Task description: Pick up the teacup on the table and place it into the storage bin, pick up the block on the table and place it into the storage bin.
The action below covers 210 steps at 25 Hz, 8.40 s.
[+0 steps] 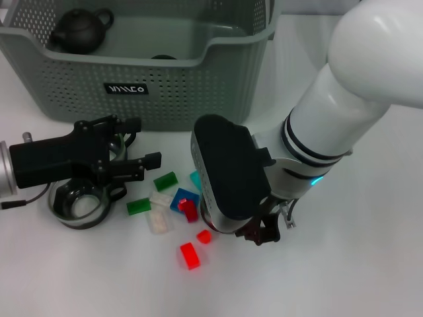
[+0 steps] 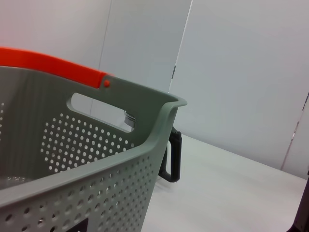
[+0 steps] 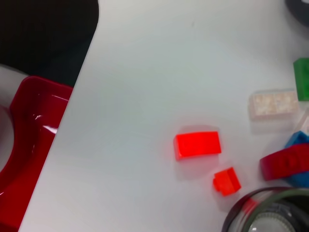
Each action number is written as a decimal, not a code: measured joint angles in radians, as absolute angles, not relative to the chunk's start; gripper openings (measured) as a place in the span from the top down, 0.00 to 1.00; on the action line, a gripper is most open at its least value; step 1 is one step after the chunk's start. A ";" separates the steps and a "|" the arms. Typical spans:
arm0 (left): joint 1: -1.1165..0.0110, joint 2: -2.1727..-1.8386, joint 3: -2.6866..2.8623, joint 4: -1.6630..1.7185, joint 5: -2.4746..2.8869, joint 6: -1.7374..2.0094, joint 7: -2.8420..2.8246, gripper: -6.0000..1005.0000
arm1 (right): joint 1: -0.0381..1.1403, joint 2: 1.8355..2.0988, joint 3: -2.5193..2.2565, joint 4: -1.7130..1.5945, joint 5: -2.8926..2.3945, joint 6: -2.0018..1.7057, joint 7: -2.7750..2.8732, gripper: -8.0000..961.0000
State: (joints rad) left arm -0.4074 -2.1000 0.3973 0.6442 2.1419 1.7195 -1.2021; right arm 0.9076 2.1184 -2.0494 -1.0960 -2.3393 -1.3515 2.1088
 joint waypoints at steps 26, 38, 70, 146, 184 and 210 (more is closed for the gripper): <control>-0.407 -2.100 0.396 0.649 2.141 1.730 -1.201 0.13 | 0.805 2.103 -1.556 -1.591 -2.388 -1.886 2.191 0.94; -0.416 -2.095 0.396 0.650 2.140 1.731 -1.201 0.13 | 1.014 2.104 -1.065 -1.609 -2.168 -1.940 2.155 0.94; -0.423 -2.093 0.382 0.644 2.126 1.719 -1.179 0.13 | 1.306 2.111 -1.426 -0.490 -2.234 -0.658 1.980 0.94; -0.409 -2.062 0.532 1.119 2.432 1.994 -1.288 0.13 | 0.616 2.096 -1.112 -1.028 -1.812 -1.831 1.715 0.18; -0.395 -2.171 1.072 1.410 2.767 1.795 -1.644 0.13 | 0.672 2.086 -1.102 -0.922 -1.841 -1.699 1.715 0.18; -0.401 -2.172 1.097 1.390 2.768 1.797 -1.670 0.73 | 0.668 2.085 -1.073 -0.929 -1.835 -1.709 1.715 0.19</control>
